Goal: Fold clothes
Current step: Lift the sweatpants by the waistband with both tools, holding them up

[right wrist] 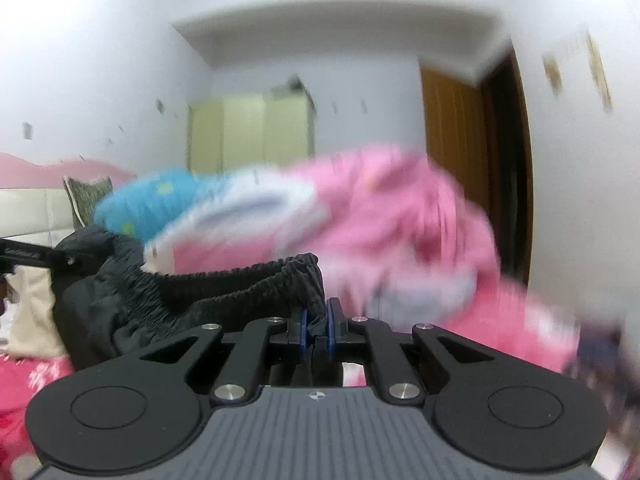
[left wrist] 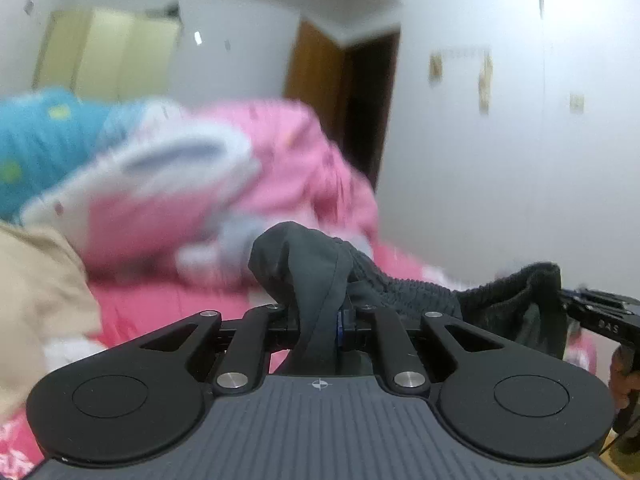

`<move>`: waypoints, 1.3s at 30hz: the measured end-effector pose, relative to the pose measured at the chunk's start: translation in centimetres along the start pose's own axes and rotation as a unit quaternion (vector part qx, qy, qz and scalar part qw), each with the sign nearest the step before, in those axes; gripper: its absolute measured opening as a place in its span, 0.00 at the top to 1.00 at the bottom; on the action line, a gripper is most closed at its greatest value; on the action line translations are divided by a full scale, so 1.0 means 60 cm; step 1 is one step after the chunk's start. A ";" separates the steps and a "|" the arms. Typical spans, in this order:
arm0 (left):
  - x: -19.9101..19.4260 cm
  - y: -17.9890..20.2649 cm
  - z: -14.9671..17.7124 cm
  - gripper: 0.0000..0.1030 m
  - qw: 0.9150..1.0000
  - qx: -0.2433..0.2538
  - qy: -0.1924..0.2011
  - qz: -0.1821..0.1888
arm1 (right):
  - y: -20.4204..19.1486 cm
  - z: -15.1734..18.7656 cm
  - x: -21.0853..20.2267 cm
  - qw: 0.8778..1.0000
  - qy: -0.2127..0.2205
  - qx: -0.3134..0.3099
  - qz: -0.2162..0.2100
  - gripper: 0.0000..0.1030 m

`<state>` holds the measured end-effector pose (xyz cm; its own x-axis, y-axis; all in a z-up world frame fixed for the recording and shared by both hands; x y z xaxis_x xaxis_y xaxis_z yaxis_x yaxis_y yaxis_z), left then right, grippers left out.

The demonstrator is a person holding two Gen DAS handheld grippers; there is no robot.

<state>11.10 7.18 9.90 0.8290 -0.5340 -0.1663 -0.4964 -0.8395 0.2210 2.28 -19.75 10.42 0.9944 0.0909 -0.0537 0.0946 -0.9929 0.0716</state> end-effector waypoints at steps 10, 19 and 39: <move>-0.220 0.068 -0.199 0.89 0.980 -0.023 0.194 0.037 | -0.074 -0.283 -0.136 0.969 0.224 -0.106 0.014 0.91; -0.265 0.118 -0.256 0.89 0.969 -0.005 0.241 0.052 | -0.094 -0.381 -0.250 0.936 0.319 -0.143 0.035 0.91; -0.021 -0.037 -0.209 0.89 0.987 -0.053 0.147 -0.031 | -0.061 -0.232 0.138 0.979 0.140 -0.144 0.037 0.91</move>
<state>14.39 11.00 21.70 0.9036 -0.4163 0.1009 -0.4256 -0.8457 0.3220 10.79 -14.33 23.57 0.9691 0.0775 0.2343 -0.0086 -0.9383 0.3457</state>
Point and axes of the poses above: each gripper's, at about its wrist camera, not at the fingertips, and x roughly the way its jaws point, y to its right, z to its underside, the point moved 9 cm from there along x, roughly the way its jaws point, and after that the axes turned 3 degrees about -x, right-handed, at the moved point
